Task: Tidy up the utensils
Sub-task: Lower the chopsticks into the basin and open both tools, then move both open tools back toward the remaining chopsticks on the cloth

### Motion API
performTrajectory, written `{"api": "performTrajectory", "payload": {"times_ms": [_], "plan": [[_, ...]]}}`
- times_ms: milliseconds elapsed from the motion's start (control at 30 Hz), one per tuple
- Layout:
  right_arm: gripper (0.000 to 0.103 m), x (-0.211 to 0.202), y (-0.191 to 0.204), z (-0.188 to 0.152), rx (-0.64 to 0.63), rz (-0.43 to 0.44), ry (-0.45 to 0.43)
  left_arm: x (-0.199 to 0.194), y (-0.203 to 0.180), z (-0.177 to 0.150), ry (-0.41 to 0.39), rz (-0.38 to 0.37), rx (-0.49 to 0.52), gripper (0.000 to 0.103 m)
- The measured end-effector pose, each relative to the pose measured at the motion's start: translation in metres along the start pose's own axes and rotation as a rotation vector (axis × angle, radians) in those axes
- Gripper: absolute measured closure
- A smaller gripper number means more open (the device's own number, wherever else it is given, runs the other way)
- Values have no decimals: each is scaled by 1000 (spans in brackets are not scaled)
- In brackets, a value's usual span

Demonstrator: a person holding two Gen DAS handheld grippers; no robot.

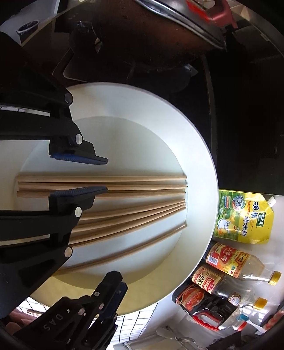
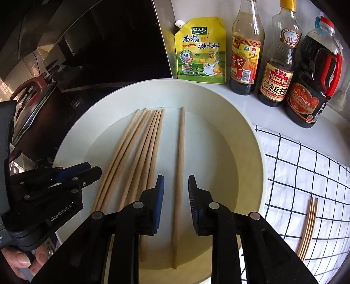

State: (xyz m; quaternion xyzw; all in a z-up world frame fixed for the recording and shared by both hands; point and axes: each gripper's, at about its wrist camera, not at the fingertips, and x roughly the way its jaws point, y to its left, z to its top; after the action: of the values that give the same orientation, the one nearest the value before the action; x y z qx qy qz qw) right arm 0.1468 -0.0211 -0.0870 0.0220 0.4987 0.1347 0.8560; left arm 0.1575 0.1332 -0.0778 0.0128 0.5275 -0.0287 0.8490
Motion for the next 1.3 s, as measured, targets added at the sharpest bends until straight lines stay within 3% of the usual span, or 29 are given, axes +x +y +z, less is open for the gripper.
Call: {"api": "performTrajectory", "payload": {"times_ms": [233, 333, 500, 967, 1300], "plan": [[75, -20, -4, -10, 6, 7, -32, -12, -1, -7, -15, 0, -6, 76], [72, -25, -4, -16, -11, 6, -38, -19, -6, -11, -34, 4, 1, 62], [70, -41, -7, -25, -25, -14, -56, -35, -14, -19, -85, 17, 6, 28], [64, -84, -36, -55, 0, -49, -89, -70, -41, -41, -139, 11, 0, 15], [56, -110, -76, -92, 58, -92, -86, -85, -74, -59, -157, -22, 21, 11]]}}
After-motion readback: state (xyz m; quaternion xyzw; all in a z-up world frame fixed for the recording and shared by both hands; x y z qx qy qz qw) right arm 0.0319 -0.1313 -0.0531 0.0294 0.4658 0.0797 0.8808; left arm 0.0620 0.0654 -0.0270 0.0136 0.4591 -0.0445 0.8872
